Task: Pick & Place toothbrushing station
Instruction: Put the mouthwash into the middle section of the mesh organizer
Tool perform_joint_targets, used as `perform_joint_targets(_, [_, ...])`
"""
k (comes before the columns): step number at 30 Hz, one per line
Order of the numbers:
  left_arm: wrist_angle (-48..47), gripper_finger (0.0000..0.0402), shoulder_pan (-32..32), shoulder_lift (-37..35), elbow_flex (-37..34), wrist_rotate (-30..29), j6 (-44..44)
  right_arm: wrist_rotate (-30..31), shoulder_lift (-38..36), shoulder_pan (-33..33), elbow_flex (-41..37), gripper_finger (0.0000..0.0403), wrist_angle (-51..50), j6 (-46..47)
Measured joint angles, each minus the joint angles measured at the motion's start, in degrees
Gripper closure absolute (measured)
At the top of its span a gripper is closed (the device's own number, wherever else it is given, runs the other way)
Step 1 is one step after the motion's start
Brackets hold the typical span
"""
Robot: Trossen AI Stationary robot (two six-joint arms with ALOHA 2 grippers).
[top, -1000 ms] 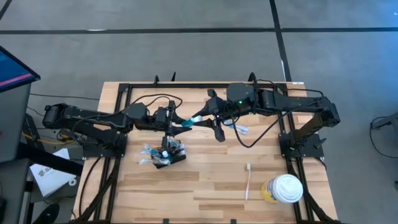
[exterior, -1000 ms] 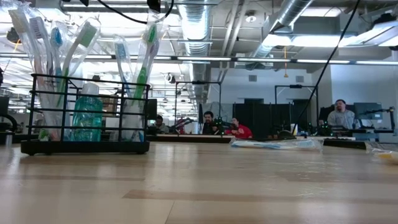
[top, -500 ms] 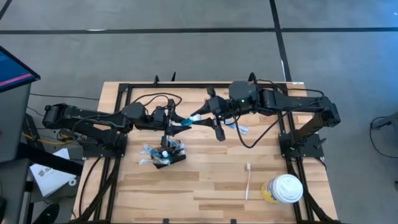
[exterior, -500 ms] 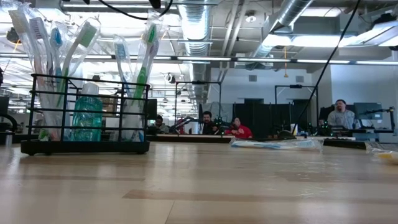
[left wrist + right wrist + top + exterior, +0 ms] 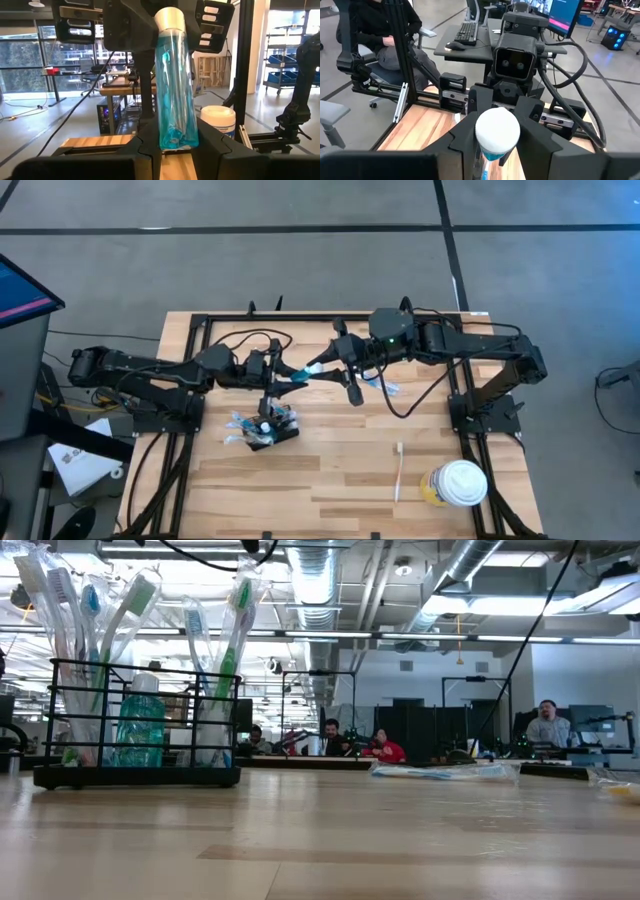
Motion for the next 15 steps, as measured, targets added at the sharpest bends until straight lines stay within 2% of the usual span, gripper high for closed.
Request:
perform_joint_targets(7, [-1.4,0.0334,0.2,0.2,-0.3,-1.1,-0.2,-1.5,-3.7,0.2,0.6,0.029,0.1,-0.1])
perform_joint_targets(15, [-0.1,0.0334,0.1,-1.6,-0.2,-0.5,-0.1,-0.4,-6.3,0.2,0.4,0.0289,-7.3,0.6])
